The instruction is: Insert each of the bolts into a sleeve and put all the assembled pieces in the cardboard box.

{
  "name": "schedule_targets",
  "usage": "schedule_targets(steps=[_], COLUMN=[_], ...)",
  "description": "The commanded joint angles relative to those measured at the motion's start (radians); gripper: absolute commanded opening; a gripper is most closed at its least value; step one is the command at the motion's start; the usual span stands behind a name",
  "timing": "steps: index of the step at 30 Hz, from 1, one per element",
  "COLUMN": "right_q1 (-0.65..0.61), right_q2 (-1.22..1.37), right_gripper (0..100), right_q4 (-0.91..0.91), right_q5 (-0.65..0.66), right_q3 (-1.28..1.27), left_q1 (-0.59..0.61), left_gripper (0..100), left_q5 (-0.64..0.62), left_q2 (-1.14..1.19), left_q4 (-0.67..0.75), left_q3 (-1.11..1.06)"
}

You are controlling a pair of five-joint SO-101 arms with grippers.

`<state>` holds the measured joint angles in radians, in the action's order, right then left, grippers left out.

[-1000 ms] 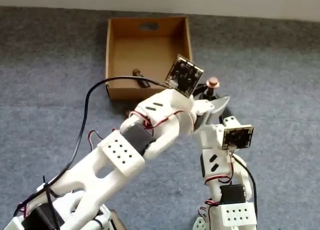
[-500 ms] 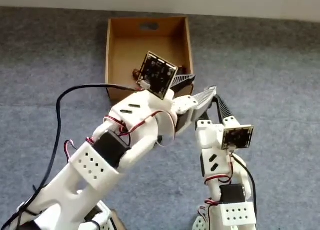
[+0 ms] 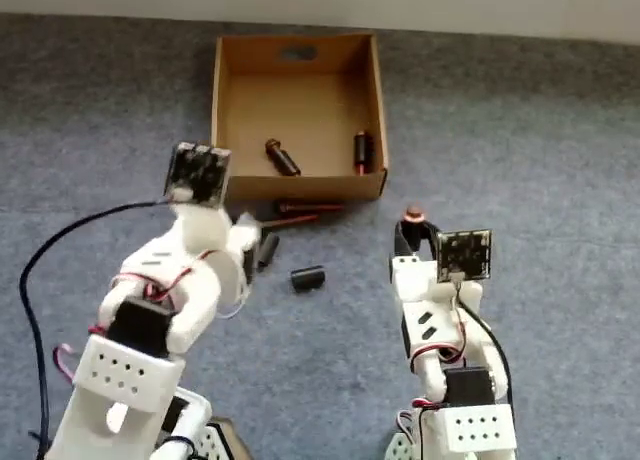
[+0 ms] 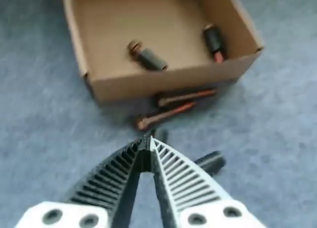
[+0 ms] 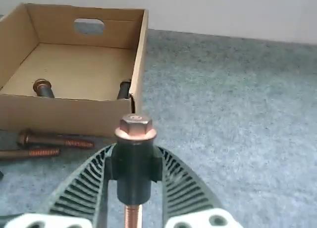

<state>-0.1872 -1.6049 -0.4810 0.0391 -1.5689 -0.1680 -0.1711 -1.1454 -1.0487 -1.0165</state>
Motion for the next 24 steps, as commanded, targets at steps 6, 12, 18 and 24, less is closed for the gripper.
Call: schedule_targets(steps=[6, 12, 18, 24], right_q1=[-0.01, -0.012, -0.128, -0.225], right_q2=[0.007, 0.389, 0.938, 1.34], right_gripper=[0.6, 0.6, 0.6, 0.6], right_q4=[-0.143, -0.145, -0.32, -0.358], right_q5=[-0.002, -0.009, -0.011, -0.011], right_q3=[0.418, 0.786, 1.239, 1.59], left_q1=[0.3, 0.308, 0.289, 0.275], left_gripper=[3, 3, 4, 4], left_q5=[0.327, 0.284, 0.284, 0.328], left_q2=[-0.38, -0.616, -0.659, -0.634], left_q4=[0.005, 0.014, -0.003, 0.0], left_q3=[-0.418, -0.588, -0.615, -0.619])
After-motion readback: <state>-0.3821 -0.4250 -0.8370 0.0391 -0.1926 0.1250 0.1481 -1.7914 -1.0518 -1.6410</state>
